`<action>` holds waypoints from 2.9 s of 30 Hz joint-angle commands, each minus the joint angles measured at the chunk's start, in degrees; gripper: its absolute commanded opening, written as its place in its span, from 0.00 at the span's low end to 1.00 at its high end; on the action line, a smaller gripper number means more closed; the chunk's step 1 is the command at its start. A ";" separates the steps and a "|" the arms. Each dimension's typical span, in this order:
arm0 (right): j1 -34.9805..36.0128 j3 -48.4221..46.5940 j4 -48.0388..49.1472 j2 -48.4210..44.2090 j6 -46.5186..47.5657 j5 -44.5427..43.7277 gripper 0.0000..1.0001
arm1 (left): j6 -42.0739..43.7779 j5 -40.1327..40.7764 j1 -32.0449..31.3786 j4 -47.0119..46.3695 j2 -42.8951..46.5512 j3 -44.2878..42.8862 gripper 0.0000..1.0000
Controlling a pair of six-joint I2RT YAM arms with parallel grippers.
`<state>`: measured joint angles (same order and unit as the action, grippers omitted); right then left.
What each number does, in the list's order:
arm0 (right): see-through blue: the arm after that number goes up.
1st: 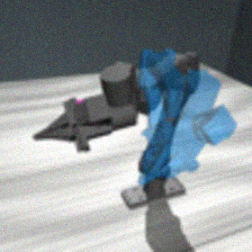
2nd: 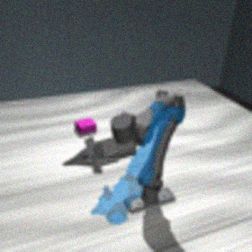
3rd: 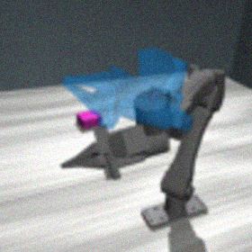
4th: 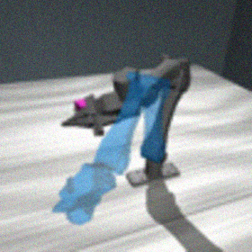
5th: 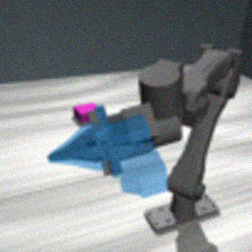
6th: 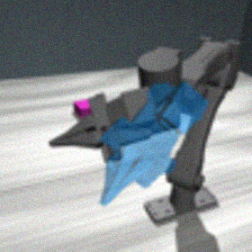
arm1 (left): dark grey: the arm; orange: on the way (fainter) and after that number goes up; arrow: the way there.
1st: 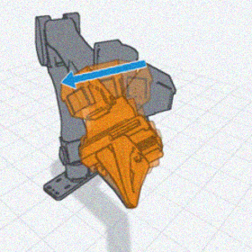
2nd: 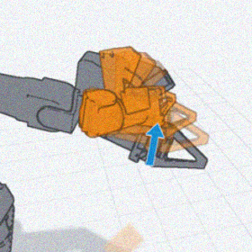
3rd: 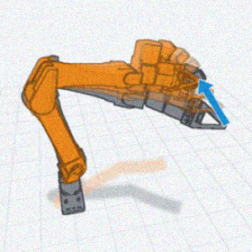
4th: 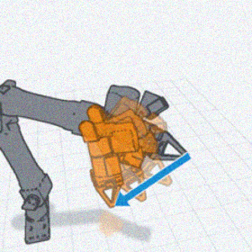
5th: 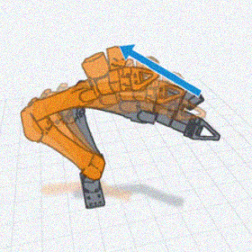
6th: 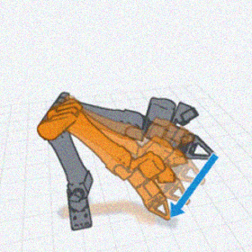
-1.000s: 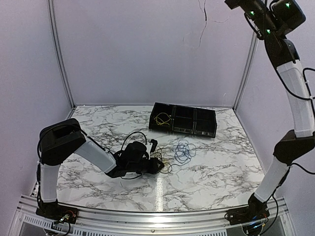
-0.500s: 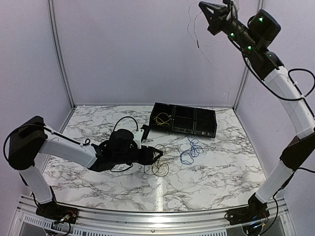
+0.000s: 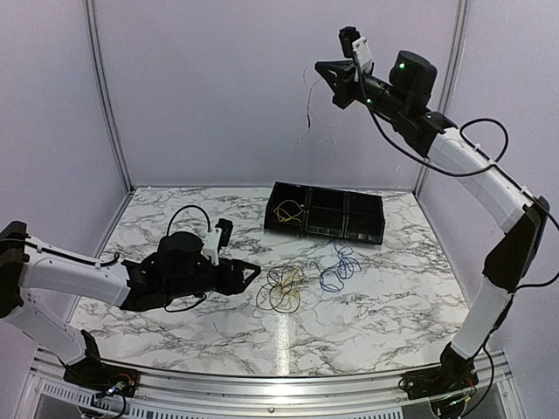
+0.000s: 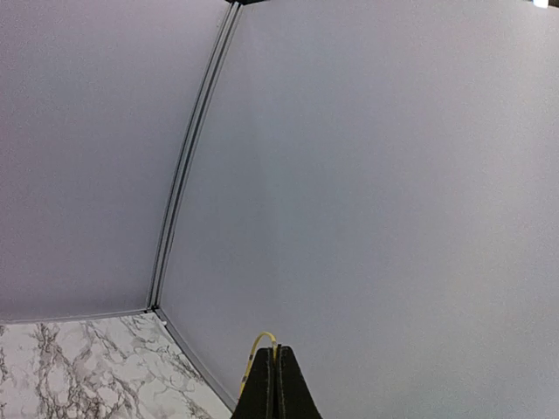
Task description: Untangle the cables
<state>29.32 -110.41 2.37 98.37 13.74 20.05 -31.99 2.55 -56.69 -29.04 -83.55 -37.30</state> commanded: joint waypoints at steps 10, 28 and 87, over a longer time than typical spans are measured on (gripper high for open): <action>-0.49 -9.77 2.62 13.94 0.50 -2.36 0.00 | -0.34 5.51 0.08 5.25 7.59 4.33 0.59; -0.41 -11.60 3.73 26.17 3.40 -5.24 0.00 | -3.60 7.65 0.06 6.48 12.31 8.11 0.59; -4.39 -1.93 -0.84 28.85 -5.58 4.30 0.00 | -9.81 10.15 -0.62 9.10 13.39 11.84 0.58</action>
<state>25.87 -107.92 0.73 124.99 9.02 24.97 -39.86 10.48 -56.86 -21.69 -72.23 -26.72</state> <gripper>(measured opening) 0.018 0.585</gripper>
